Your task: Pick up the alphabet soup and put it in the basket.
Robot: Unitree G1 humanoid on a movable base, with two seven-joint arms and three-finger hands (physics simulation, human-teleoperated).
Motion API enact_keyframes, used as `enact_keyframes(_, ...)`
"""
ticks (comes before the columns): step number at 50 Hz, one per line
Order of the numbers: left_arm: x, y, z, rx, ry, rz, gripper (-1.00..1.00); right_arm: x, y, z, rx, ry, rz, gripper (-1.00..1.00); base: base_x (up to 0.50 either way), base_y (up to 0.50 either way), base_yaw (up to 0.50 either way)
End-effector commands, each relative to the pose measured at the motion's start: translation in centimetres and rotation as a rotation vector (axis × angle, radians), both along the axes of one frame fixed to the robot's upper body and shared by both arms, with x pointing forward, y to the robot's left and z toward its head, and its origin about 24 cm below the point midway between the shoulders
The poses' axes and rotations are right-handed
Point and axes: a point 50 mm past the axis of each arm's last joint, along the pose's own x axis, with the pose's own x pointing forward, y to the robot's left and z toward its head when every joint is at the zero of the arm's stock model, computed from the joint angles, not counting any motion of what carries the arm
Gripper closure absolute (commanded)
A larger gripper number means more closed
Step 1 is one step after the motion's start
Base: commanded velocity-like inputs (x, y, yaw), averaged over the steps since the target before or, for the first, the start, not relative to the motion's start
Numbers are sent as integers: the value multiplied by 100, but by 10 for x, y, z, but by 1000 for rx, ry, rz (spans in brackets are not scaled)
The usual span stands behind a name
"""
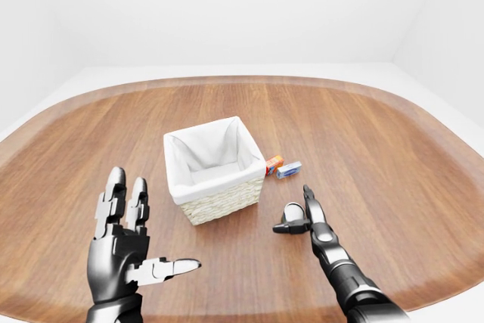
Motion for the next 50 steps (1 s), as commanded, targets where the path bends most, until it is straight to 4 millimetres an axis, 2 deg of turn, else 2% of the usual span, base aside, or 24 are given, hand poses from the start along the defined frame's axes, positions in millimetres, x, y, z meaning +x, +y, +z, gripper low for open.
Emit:
enact_keyframes(1, 0, -1, 0, 2, 4, -2, -100, -2, -1, -6, -15, 46, -5, -100, 0, 0, 0)
enact_keyframes(25, -2, -2, 0, 1, 9, -9, -100, -6, 6, -16, -55, 133, 12, -100, 0, 0, 0)
enact_keyframes(50, -2, -4, -2, 1, 21, -16, -100, 0, 15, -15, -94, 152, 34, -100, 0, 0, 0)
